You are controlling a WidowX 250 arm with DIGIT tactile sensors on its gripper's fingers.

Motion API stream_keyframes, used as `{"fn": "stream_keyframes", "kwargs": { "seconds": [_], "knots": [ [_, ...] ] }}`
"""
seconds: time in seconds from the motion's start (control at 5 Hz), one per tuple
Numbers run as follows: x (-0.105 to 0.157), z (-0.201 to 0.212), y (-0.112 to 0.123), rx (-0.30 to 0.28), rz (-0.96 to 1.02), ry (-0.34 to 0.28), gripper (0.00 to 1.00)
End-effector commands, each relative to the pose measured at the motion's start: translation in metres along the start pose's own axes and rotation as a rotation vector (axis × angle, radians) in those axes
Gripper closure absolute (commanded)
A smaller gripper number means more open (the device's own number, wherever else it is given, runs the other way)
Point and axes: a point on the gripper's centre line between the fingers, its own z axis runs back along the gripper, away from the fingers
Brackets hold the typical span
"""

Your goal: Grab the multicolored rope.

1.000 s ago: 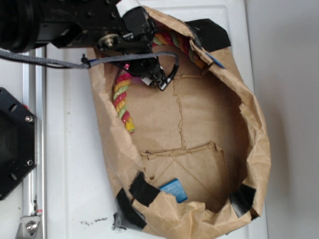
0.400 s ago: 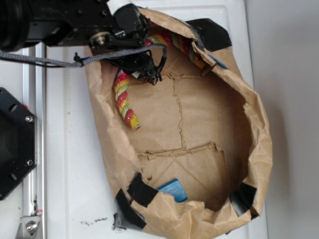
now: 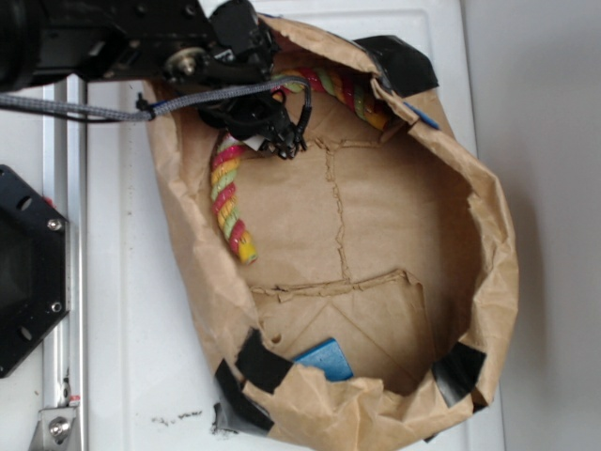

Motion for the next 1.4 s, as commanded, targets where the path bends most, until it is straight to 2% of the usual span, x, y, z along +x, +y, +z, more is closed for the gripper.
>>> {"fn": "stream_keyframes", "kwargs": {
  "seconds": [0.0, 0.4, 0.6, 0.8, 1.2],
  "knots": [
    [0.022, 0.074, -0.064, -0.155, 0.003, -0.039, 1.00],
    [0.030, 0.091, -0.070, -0.197, -0.007, -0.039, 1.00],
    [0.032, 0.090, -0.067, -0.201, -0.013, -0.035, 0.74],
    [0.031, 0.082, -0.061, -0.187, -0.025, -0.047, 0.00],
    [0.024, 0.057, -0.045, -0.116, -0.029, -0.055, 0.00]
  ]
}}
